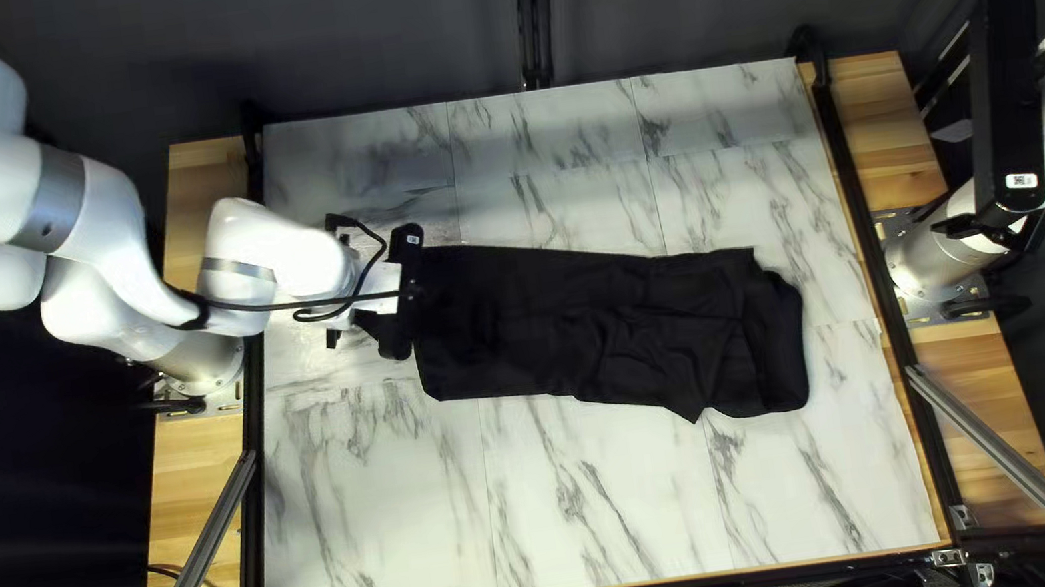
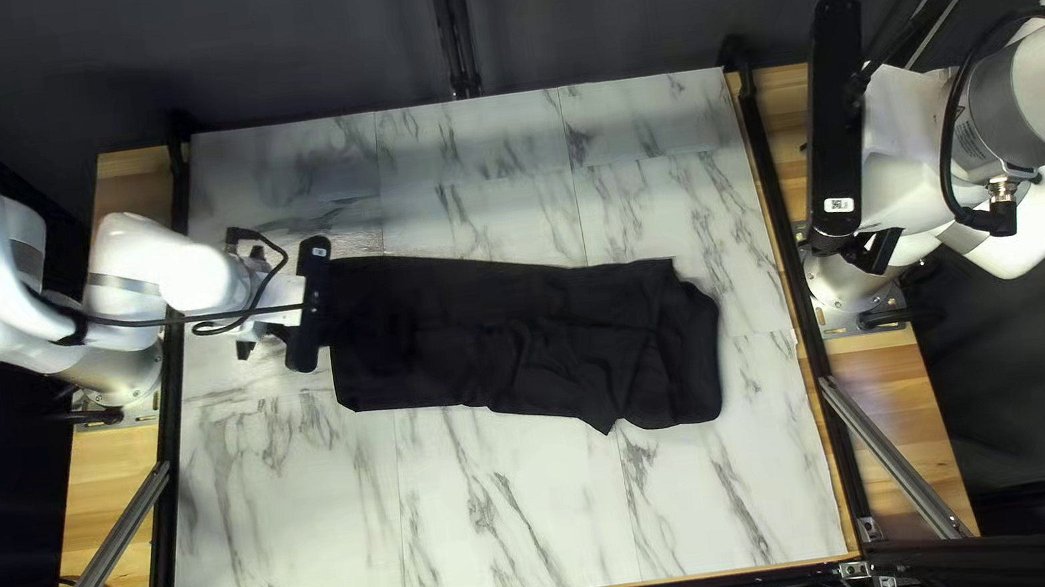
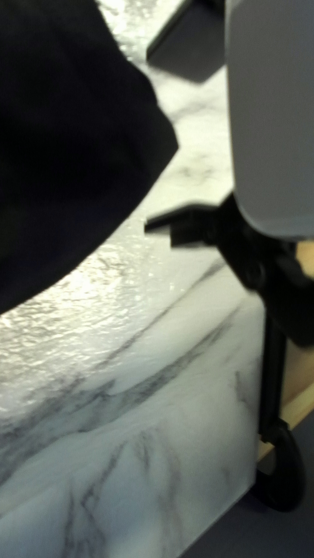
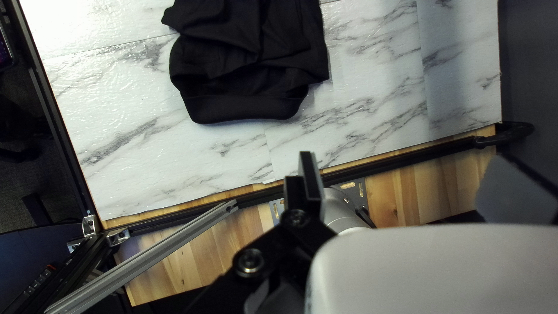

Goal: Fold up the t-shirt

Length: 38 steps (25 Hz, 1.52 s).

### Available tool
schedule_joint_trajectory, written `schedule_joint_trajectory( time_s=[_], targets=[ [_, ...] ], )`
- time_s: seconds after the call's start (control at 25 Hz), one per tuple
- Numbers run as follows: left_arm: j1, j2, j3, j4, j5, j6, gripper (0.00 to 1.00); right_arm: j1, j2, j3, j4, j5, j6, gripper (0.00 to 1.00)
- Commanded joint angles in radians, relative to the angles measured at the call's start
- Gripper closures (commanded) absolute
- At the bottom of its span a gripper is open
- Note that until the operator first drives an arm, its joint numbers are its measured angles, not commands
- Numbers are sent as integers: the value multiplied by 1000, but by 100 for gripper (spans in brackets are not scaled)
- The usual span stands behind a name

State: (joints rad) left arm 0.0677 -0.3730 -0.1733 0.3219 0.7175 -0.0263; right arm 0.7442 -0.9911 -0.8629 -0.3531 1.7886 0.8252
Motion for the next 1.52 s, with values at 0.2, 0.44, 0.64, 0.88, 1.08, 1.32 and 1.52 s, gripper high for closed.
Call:
schedule_joint_trajectory(
  time_s=[0.2,0.44,0.64,0.88,1.08,1.32,1.52],
  targets=[
    [-77,-112,-71,-42,184,2,100,0,0,0,0,0,0,0],
    [-86,-45,-164,-21,184,23,100,0,0,0,0,0,0,0],
    [-59,-24,-212,-17,173,78,100,0,0,0,0,0,0,0],
    [-30,39,-309,-8,174,140,100,0,0,0,0,0,0,0],
    [-12,118,-396,-11,149,191,100,0,0,0,0,0,0,0],
    [20,243,-491,-25,86,254,100,0,0,0,0,0,0,0],
    [29,344,-571,-47,52,298,100,0,0,0,0,0,0,0]
  ],
)
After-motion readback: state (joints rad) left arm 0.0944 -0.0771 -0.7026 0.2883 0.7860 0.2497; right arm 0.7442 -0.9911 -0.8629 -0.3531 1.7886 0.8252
